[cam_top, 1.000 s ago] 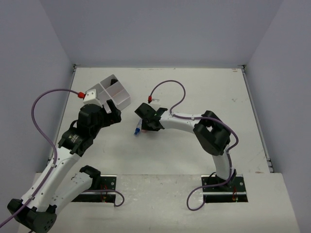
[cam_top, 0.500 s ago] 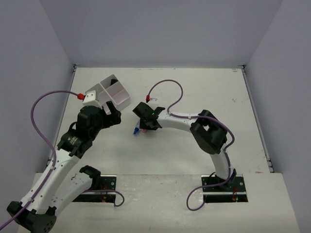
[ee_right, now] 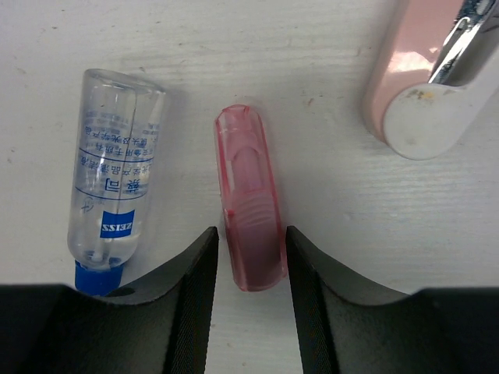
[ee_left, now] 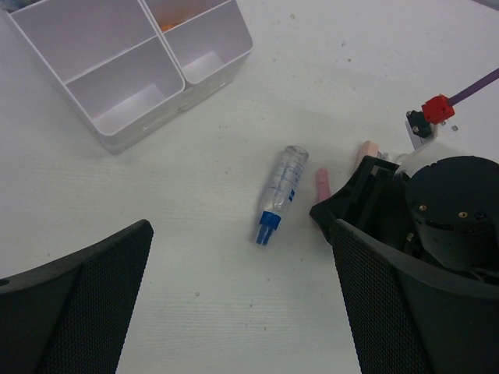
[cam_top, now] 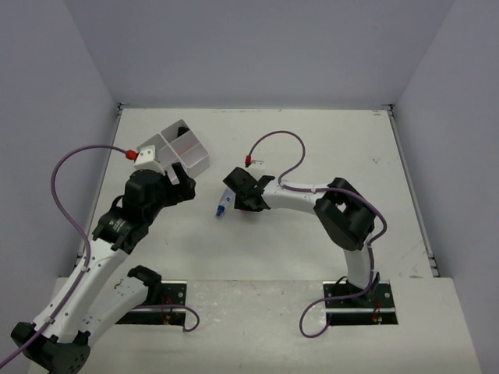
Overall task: Sort the stationery into containers
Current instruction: Pick up the pen from the center of the board.
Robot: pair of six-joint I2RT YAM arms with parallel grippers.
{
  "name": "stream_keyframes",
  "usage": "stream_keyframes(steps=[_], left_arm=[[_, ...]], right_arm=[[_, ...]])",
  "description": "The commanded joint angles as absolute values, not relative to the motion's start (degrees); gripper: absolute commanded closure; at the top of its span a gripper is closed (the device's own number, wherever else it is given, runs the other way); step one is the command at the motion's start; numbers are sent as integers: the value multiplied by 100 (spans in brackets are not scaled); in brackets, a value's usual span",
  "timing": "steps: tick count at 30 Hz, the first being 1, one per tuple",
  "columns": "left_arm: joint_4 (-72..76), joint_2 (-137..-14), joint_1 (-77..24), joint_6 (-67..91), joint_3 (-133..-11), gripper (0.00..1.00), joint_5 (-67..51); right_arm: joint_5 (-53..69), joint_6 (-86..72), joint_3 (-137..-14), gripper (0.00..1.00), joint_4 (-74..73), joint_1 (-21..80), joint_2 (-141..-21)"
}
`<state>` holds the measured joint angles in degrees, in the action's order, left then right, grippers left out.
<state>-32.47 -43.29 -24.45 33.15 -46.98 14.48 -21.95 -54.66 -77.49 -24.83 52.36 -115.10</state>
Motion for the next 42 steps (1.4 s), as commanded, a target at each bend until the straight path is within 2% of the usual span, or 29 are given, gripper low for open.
stream_keyframes(steps=[1, 2, 4, 5, 6, 10, 13, 20, 25, 28, 29, 33, 35, 38, 41, 42], left_arm=[[-3218, -4351, -2470, 3111, -4729, 2, 1302], [-3217, -4351, -2470, 3111, -4729, 2, 1293], [-3209, -4376, -2470, 3128, -4729, 2, 1242], [-3197, -4388, -2475, 3140, -4729, 2, 1223], [-3186, -4399, -2483, 3151, -4729, 2, 1209], [-2938, -4504, -2496, 3232, -4638, 2, 869], [-2418, -4819, -2496, 3365, -4431, 0, 185], [199, -5737, -2566, 4470, -3825, 0, -2605], [1018, -6190, -2938, 4974, -3857, 4, -2978], [1158, -6328, -3051, 5100, -3869, 15, -3101], [1212, -6372, -3072, 5135, -3856, 21, -3129], [1204, -6376, -3098, 5172, -3784, 66, -3094], [1204, -6389, -3103, 5169, -3787, 85, -3094], [1056, -6390, -3103, 5054, -3925, 97, -2931], [533, -6453, -3103, 4642, -4349, 100, -2478], [332, -6485, -3103, 4505, -4543, 100, -2219]], right_arm=[[-2278, -5338, -7288, 58, -2490, 5169, -11409], [-2252, -5302, -7262, 60, -2479, 5160, -11400], [-2216, -5248, -7243, 86, -2432, 5159, -11382], [-2220, -5236, -7231, 95, -2426, 5148, -11376], [-2228, -5212, -7225, 100, -2426, 5137, -11373], [-2285, -5108, -7154, 100, -2392, 5135, -11219], [-2195, -4712, -6850, 100, -1993, 5182, -10702], [-1769, -2150, -4662, 100, 1058, 6044, -8218], [-1662, -1777, -4151, 100, 1773, 6279, -7399], [-1701, -1724, -4088, 100, 1928, 6329, -7150], [-1729, -1694, -4059, 100, 1979, 6348, -7074], [-1779, -1658, -4051, 100, 2022, 6372, -6900], [-1776, -1604, -4068, 100, 2006, 6372, -6891], [-1784, -1556, -4069, 100, 1971, 6381, -6891], [-1846, -1538, -4017, 100, 1980, 6375, -6873], [-1915, -1582, -4011, 73, 1942, 6375, -6873]])
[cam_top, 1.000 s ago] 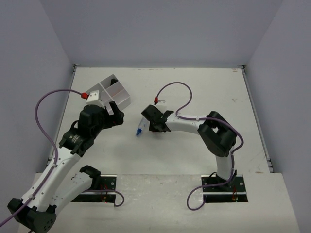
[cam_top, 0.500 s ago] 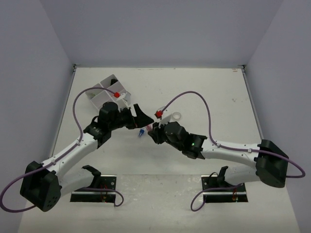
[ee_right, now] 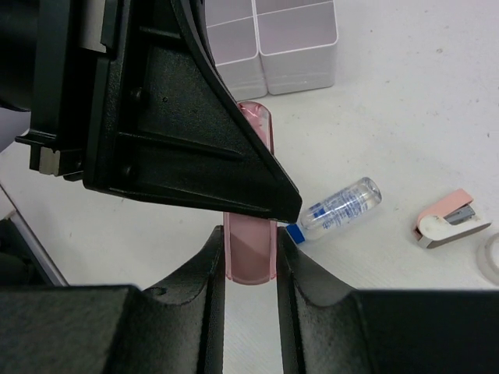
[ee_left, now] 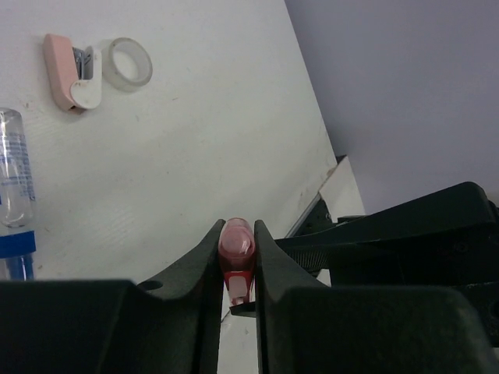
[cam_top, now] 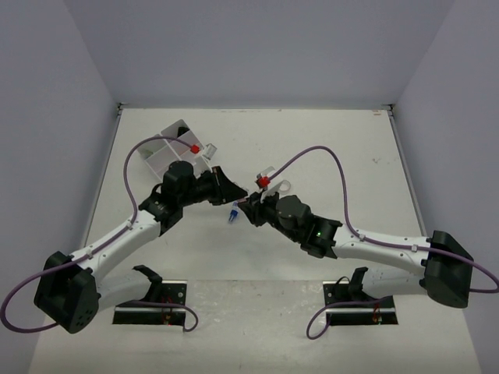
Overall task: Sort the stationery into containers
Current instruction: Pick up the pen from the center of the board, then place the pen in the storage box.
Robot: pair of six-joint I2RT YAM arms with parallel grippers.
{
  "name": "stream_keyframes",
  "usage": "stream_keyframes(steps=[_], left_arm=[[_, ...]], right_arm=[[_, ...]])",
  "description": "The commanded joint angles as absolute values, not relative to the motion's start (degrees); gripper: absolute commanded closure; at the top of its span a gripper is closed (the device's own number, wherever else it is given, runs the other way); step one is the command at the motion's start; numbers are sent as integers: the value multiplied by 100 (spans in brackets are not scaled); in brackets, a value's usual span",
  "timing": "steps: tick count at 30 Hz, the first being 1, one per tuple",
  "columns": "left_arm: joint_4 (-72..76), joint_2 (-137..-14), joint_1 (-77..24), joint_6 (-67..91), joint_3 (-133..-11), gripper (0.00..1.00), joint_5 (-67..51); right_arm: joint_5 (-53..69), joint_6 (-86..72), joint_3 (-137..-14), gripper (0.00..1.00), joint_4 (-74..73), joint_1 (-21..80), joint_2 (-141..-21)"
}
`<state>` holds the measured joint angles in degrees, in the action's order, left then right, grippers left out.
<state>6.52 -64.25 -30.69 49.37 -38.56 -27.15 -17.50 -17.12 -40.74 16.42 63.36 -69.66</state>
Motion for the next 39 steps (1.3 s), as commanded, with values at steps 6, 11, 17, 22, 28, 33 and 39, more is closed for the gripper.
stream_keyframes(steps=[6, 11, 17, 22, 28, 33, 39], left_arm=[[-1279, -7134, -3062, 3367, -6175, 100, 2143], [-1463, -8598, -2225, 3436, -7312, 100, 3462], [-1263, -9770, -1782, 3227, -8235, 100, 3905], [-1196, -10267, -1752, 3199, -8425, 100, 4121], [-886, -10576, -1732, 3198, -8207, 100, 4279], [-694, -10732, -1723, 3234, -8045, 93, 4360], [-633, -10854, -1723, 3234, -8025, 59, 4526]], right_arm=[[-2842, -2073, -3905, 1, 1277, 6256, -6781], [-2954, -2279, -3759, 1, 1060, 6117, -6648], [-2919, -2410, -3535, 1, 1011, 5926, -6423], [-2637, -2552, -3457, 1, 999, 5647, -6366], [-2523, -2558, -3437, 1, 1011, 5599, -6312], [-2437, -2540, -3410, 1, 1002, 5572, -6234], [-2347, -2540, -3428, 1, 967, 5537, -6275]])
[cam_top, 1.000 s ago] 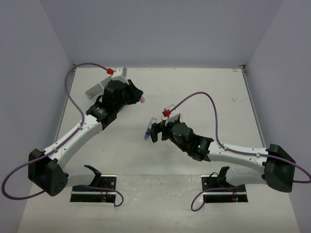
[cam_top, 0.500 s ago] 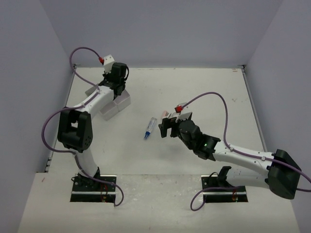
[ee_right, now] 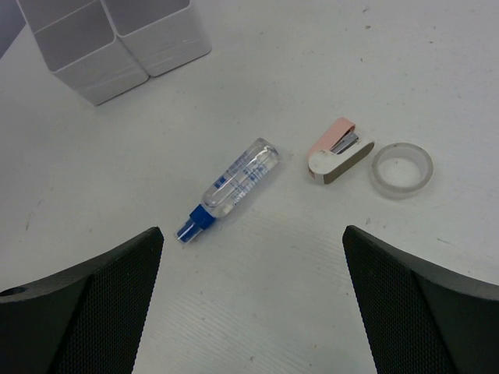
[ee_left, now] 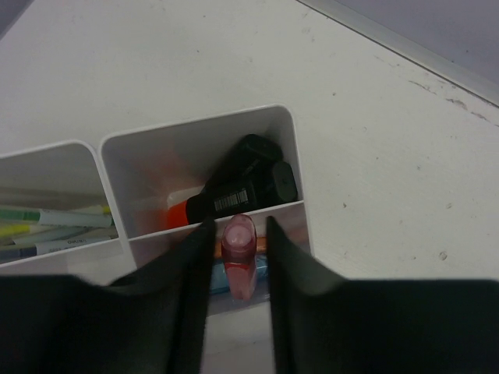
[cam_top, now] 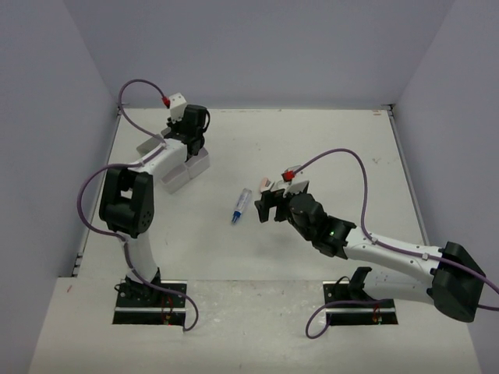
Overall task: Sort the stationery into containers
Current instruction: Place the pen in the storage box, then pick up the stationery from the center of the board.
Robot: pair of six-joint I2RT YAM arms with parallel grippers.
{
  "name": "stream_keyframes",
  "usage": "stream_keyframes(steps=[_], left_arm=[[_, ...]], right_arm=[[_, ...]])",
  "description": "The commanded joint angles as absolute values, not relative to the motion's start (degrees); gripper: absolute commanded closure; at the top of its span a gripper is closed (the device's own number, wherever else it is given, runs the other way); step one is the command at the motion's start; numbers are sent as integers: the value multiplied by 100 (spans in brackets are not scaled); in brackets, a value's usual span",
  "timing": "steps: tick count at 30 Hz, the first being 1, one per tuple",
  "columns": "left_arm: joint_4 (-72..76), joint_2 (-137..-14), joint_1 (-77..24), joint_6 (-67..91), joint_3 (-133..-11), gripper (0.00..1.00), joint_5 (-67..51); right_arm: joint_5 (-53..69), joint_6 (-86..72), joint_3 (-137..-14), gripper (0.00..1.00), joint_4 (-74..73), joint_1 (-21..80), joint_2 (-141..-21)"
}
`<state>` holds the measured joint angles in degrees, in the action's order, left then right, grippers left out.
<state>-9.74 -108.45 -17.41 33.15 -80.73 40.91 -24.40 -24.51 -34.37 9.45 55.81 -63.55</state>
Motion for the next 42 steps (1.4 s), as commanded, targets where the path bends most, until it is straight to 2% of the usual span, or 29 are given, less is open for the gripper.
stream_keyframes(steps=[1, 5, 10, 13, 16, 18, 24, 29, 37, 40, 42], left_arm=[[-626, -10836, -1723, 3234, -8018, 51, 4539], [-720, -10649, -1727, 3333, -7942, 30, 4371], [-773, -10002, -1973, 3542, -7659, 26, 4061], [-1019, -9160, -2446, 3671, -7440, 10, 3944], [-1478, -8260, -2876, 3777, -7090, 0, 3514], [-1655, -7625, -3063, 3766, -6800, 0, 3049], [-1974, -6055, -3225, 3744, -5545, 0, 1990], [-2285, -5416, -3254, 3580, -4843, 0, 1438], [-2540, -4938, -3261, 3474, -4338, 0, 1441], [-2541, -4885, -3261, 3533, -4248, 0, 1382], [-2546, -4867, -3261, 3591, -4210, 0, 1331]], right_arm=[[-2315, -2546, -3440, 1, 942, 5525, -6301], [-2200, -2667, -3557, 1, 781, 5425, -6437], [-2337, -3252, -4119, 3, 10, 5163, -6916], [-2555, -4108, -4739, 9, -1150, 4791, -7499], [-2256, -4448, -5283, 19, -1846, 4236, -8075], [-2182, -4417, -5444, 29, -1992, 4105, -8434], [-2027, -4103, -6039, 49, -2171, 3581, -9315], [-1923, -3887, -6490, 50, -2242, 3312, -9892], [-1850, -3778, -6938, 52, -2302, 3127, -10520], [-1798, -3800, -7064, 56, -2406, 3058, -10690], [-1765, -3833, -7047, 63, -2449, 2990, -10771]])
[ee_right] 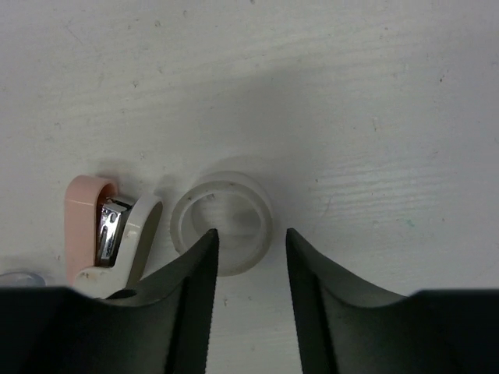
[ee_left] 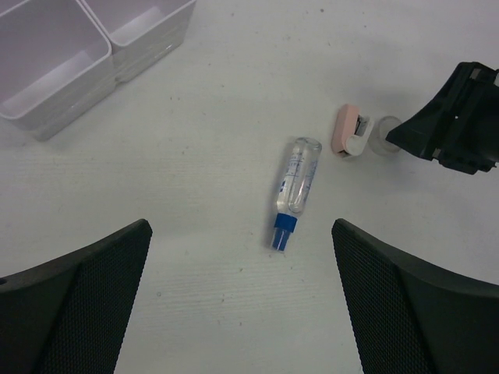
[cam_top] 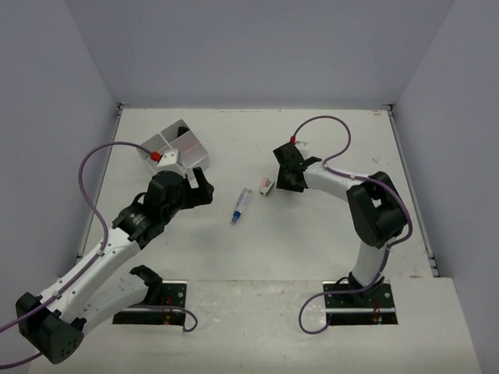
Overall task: Sort the stationery into containers
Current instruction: Pick up the stationery from the center of the board, then place the stationery in the storage box.
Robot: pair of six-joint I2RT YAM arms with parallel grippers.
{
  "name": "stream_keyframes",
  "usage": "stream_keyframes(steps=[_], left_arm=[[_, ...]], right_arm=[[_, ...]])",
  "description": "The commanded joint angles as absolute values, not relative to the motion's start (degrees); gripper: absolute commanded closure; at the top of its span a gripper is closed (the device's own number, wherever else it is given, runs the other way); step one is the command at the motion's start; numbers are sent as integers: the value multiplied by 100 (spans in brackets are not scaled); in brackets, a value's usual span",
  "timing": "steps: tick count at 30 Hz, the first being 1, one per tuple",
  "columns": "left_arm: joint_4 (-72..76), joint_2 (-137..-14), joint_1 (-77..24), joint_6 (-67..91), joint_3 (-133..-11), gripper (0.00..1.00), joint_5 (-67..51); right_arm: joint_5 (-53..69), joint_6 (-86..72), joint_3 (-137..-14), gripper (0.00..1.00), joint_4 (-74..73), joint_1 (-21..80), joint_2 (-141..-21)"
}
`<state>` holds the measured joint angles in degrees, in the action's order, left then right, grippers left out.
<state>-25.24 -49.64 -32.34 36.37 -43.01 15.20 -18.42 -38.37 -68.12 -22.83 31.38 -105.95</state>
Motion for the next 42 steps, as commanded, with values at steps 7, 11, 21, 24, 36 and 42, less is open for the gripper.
stream_keyframes(steps=[7, 11, 21, 24, 36, 42], left_arm=[[-2527, -4887, -3261, 3678, -4236, 0, 1248], [-2269, -5062, -3261, 3740, -4197, 0, 924], [1129, -6440, -3549, 4236, -4166, 4, -2248], [1406, -6714, -3752, 4245, -4342, 7, -2127], [1292, -7195, -3788, 4359, -4490, 48, -1556], [1449, -7291, -3779, 4447, -4544, 67, -1724]], right_arm=[[-1579, -3973, -6912, 91, -2417, 2967, -10823], [-1626, -4122, -6689, 100, -2404, 2966, -10509], [-1863, -4324, -5853, 100, -2197, 4110, -8176], [-1977, -4386, -5994, 100, -2346, 4517, -7894], [-1916, -4342, -6152, 100, -2163, 5053, -7228], [-1784, -4272, -6187, 100, -2037, 5063, -7163]])
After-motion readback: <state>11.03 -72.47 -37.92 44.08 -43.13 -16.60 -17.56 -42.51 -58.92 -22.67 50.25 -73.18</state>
